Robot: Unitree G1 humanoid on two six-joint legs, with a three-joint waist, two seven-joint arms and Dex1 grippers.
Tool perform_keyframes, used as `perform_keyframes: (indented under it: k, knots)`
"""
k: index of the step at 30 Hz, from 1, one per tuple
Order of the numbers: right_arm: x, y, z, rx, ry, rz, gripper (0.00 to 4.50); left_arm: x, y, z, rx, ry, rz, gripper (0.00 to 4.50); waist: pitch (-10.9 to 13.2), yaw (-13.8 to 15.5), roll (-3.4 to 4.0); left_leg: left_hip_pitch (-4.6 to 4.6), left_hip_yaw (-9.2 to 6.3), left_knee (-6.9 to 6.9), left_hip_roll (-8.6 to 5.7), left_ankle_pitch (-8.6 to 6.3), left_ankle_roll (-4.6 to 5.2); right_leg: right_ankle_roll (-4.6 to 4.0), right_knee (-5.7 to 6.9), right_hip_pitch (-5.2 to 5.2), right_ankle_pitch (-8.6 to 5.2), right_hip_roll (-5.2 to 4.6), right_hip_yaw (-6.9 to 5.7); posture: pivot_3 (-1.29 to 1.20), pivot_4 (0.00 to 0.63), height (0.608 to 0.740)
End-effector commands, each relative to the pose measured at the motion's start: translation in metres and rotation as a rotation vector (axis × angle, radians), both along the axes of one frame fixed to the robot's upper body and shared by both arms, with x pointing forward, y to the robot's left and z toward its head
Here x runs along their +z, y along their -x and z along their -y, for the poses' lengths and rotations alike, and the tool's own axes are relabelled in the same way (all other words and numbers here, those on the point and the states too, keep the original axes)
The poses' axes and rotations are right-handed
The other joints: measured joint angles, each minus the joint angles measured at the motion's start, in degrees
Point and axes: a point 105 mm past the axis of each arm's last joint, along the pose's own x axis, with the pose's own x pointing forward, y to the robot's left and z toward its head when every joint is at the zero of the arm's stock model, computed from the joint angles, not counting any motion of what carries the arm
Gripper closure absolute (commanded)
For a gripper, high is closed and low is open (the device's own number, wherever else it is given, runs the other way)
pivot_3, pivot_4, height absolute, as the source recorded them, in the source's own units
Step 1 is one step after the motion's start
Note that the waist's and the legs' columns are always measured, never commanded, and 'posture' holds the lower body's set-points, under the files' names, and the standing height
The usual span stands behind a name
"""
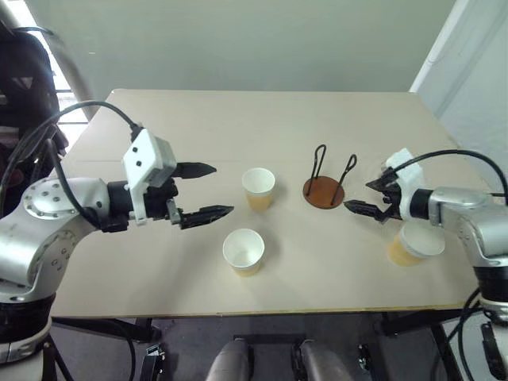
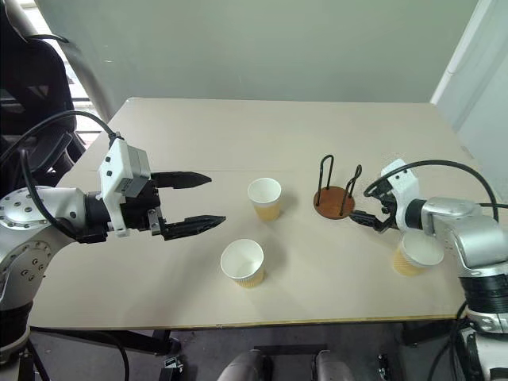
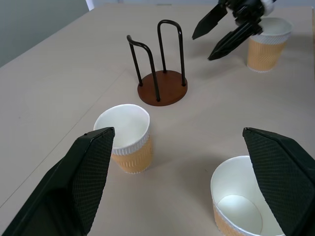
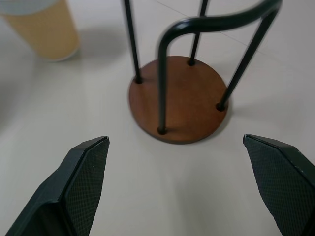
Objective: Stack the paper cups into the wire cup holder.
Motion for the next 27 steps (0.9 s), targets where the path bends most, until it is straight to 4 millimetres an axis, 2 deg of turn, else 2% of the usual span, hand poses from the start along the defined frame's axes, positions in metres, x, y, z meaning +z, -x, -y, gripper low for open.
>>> perform_keyframes:
  k: [1,5,14,17,27]
  knots:
    - [0.01,-0.007,-0.002,-0.023,0.008,0.044,0.0,0.008,0.004,0.0,0.005,-0.021,0.045,0.05,0.0,-0.01,0.0,0.0,0.0,-0.01,0.0,-0.01,-0.01,0.0,-0.01,0.0,0.0,0.0,0.0,0.0,0.15,0.74]
    - [0.005,-0.018,-0.021,-0.015,-0.052,0.067,0.0,0.007,0.006,-0.004,0.025,-0.022,0.047,0.05,0.0,-0.17,0.0,0.01,0.0,-0.09,0.02,-0.01,-0.02,-0.02,-0.01,-0.04,-0.01,0.03,0.0,0.0,0.15,0.74]
    - [0.008,-0.033,-0.034,-0.025,-0.083,0.116,0.0,0.006,0.009,-0.008,0.05,-0.025,0.051,0.05,0.0,-0.22,0.01,-0.01,-0.02,-0.1,0.03,0.0,-0.03,-0.07,0.03,-0.09,-0.03,0.03,-0.03,0.0,0.15,0.74]
    - [0.01,-0.037,-0.033,-0.04,-0.085,0.131,0.62,0.006,0.009,-0.008,0.054,-0.025,0.053,0.0,0.0,-0.22,0.01,-0.01,-0.02,-0.11,0.04,-0.01,-0.05,-0.09,0.04,-0.09,-0.03,0.03,-0.04,0.0,0.15,0.74]
    - [0.011,-0.032,-0.041,0.026,-0.084,0.128,4.21,0.005,0.015,-0.008,0.029,-0.009,0.034,0.0,0.0,-0.22,0.01,-0.02,-0.05,-0.13,0.04,-0.03,-0.11,-0.12,0.05,-0.12,-0.04,0.03,-0.07,0.0,0.15,0.74]
